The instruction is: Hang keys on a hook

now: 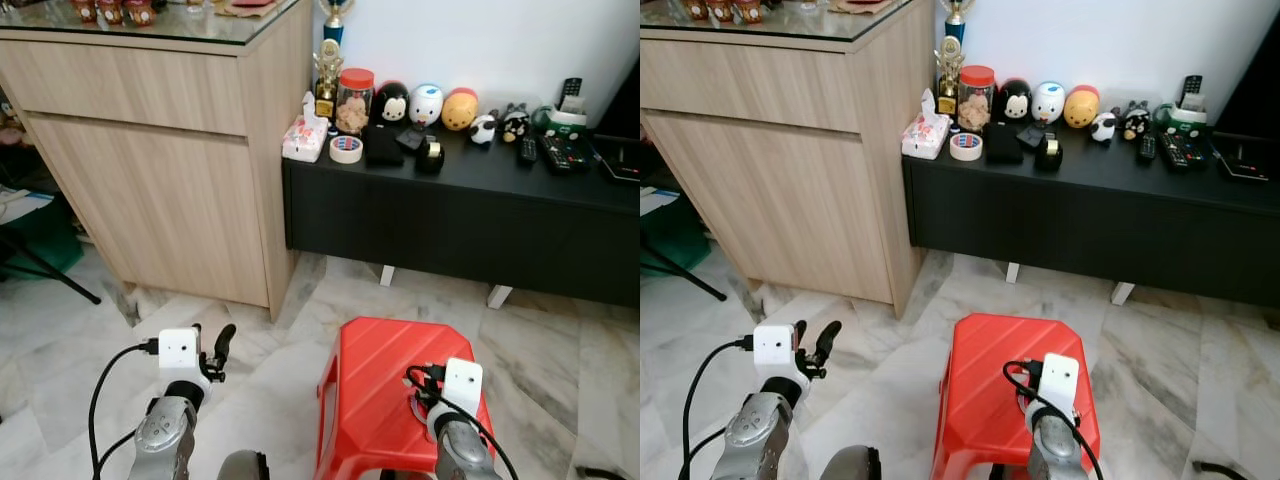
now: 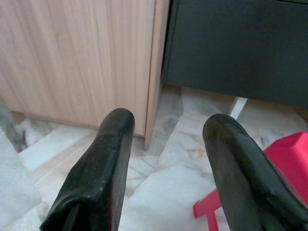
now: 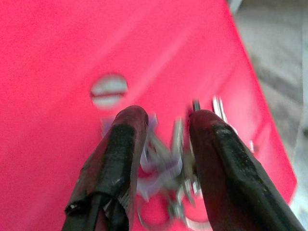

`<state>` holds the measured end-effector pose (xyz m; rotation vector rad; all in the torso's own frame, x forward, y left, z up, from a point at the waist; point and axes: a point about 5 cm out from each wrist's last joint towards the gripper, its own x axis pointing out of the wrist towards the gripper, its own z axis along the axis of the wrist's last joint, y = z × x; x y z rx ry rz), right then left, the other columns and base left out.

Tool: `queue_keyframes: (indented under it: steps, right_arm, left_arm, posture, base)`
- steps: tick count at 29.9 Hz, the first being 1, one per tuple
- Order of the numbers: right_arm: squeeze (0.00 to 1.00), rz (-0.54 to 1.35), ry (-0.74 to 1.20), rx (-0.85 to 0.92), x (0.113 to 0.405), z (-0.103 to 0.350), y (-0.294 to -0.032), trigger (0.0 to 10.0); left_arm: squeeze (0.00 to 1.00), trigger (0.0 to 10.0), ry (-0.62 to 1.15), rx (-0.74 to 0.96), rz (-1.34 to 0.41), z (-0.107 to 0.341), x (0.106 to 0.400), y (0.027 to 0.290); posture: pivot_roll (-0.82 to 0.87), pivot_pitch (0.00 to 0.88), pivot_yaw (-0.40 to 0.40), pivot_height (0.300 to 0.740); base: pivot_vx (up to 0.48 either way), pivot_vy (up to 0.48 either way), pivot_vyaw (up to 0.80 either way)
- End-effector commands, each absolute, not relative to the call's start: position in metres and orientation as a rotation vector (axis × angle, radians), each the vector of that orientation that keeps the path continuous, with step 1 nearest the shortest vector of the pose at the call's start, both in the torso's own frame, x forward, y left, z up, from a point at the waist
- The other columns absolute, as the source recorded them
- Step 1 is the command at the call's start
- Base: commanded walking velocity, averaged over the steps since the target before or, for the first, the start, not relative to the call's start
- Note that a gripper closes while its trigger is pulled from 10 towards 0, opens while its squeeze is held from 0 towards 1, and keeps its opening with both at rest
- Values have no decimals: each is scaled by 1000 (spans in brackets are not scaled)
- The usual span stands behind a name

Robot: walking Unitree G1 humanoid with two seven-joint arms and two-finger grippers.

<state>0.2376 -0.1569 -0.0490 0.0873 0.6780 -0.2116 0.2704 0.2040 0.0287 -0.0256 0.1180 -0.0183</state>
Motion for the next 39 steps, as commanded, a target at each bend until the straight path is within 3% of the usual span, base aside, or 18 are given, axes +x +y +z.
queue_keyframes:
  steps: [1,15,18,19,30,39]
  right_arm:
    - [1000,-204,708,65,239,-50,-159,10000]
    - [1000,-138,700,56,258,-39,-154,10000]
    - [882,-118,730,32,257,-41,-153,10000]
    - [0,-89,760,11,254,-44,-151,10000]
    - [0,-15,791,-8,254,-45,-144,10000]
    - [0,34,811,-37,258,-43,-140,10000]
  left_arm:
    - [0,10000,131,-28,-21,26,268,203]
    - [0,10000,130,-29,-26,27,267,201]
    - [0,10000,134,-29,-25,26,266,201]
    - [0,10000,135,-28,-24,25,266,201]
    - [0,10000,129,-28,-31,26,265,199]
    - [0,10000,138,-25,-36,24,258,200]
  posture:
    - [59,18,-53,623]
    - [64,41,-56,623]
    - [62,41,-57,623]
    - [62,40,-57,623]
    - [68,29,-56,623]
    - [66,76,-53,623]
  base:
    - [0,0,0]
    - [0,0,0]
    - [0,0,0]
    - [0,0,0]
    - [0,0,0]
    - [0,0,0]
